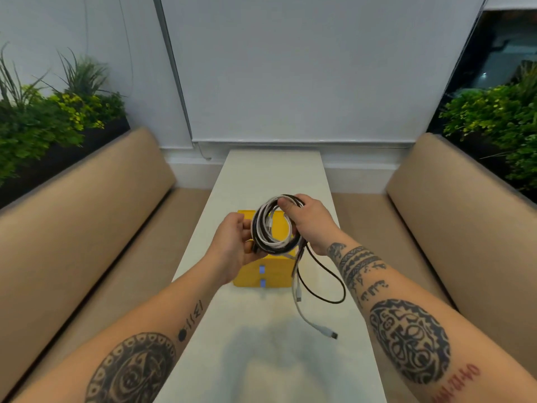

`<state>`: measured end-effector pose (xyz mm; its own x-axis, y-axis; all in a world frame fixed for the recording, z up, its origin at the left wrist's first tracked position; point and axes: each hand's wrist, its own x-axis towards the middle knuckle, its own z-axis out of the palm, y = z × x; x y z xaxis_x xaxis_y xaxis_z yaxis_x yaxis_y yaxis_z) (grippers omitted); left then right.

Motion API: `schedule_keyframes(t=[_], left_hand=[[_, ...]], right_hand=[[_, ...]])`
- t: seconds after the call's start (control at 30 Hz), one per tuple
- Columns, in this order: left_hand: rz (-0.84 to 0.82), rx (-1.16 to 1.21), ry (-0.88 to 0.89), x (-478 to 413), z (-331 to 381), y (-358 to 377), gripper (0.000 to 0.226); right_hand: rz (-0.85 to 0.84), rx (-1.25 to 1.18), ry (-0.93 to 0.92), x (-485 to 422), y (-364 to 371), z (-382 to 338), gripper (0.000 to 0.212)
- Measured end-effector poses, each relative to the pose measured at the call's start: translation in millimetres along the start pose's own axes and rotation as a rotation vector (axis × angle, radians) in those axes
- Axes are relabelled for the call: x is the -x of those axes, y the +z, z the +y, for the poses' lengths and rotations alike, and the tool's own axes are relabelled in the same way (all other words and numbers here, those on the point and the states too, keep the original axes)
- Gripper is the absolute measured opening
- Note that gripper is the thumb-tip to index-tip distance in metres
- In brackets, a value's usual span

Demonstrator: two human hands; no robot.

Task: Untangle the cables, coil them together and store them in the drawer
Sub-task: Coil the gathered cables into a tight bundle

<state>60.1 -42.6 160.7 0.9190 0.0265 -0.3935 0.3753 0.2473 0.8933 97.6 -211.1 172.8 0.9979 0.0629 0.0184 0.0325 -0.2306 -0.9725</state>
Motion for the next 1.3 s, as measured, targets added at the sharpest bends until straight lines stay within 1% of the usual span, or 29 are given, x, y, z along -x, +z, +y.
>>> schedule_keyframes(t=[0.07,0.1,0.13,0.17,0.23,0.33,0.4,0.47,0.57,0.63,0.73,0.8,0.87,0.93,0.97,1.03,1.07,1.1,1.17,1.23,1.3], left_hand=[[-0.167,-0.197,-0.046,2,14,-5,0.068],[-0.248,-0.324,-0.047,4,21,-5,0.079],[-0.308,-0.449,-0.024,5,25,-4,0.085],[-0.336,-0.559,0.027,5,29,-2,0.085],[-0.336,-0.615,0.118,1,31,0,0.075],[-0.264,-0.492,0.164,-4,24,7,0.041],[-0.216,-0.424,0.226,-3,21,12,0.030],[-0.201,-0.353,0.277,-3,21,16,0.032],[-0.211,-0.289,0.299,-3,24,17,0.048],[-0.174,-0.256,0.309,-3,26,16,0.056],[-0.043,-0.249,0.365,-6,25,16,0.047],[0.065,-0.240,0.415,-10,25,15,0.045],[0.164,-0.280,0.494,-13,25,15,0.047],[0.272,-0.342,0.601,-10,25,20,0.048],[0.329,-0.357,0.655,-8,25,24,0.048],[0.412,-0.326,0.700,-4,23,30,0.045],[0.424,-0.272,0.693,-2,23,33,0.042],[0.415,-0.212,0.671,-2,22,35,0.040],[0.380,-0.147,0.637,0,20,38,0.037],[0.354,-0.043,0.646,6,19,44,0.034],[0.341,0.049,0.632,9,18,48,0.031]], right_hand=[[-0.093,0.087,-0.003,1,-4,-1,0.029],[-0.132,0.137,-0.009,2,-4,-1,0.026],[-0.167,0.182,-0.018,2,-4,-3,0.024],[-0.200,0.208,-0.020,2,-4,-5,0.024],[-0.250,0.194,-0.006,2,-2,-9,0.027],[-0.266,0.126,0.021,0,-3,-12,0.032],[-0.275,0.072,0.026,0,-3,-10,0.035],[-0.290,-0.024,0.029,1,-5,-8,0.037],[-0.364,-0.192,0.060,6,-7,-2,0.045],[-0.412,-0.295,0.073,9,-8,3,0.044],[-0.483,-0.377,0.089,10,-8,9,0.053],[-0.491,-0.352,0.074,11,-7,7,0.052],[-0.489,-0.322,0.013,11,-4,4,0.050],[-0.457,-0.249,-0.097,13,1,-1,0.051],[-0.405,-0.216,-0.122,15,5,-4,0.058],[-0.253,-0.230,-0.086,18,14,-2,0.078],[-0.210,-0.280,-0.064,19,18,2,0.081],[-0.186,-0.355,-0.038,20,21,6,0.078],[-0.148,-0.489,0.011,23,23,10,0.064],[-0.122,-0.507,0.026,25,21,4,0.047],[-0.102,-0.493,0.028,26,20,-2,0.035]])
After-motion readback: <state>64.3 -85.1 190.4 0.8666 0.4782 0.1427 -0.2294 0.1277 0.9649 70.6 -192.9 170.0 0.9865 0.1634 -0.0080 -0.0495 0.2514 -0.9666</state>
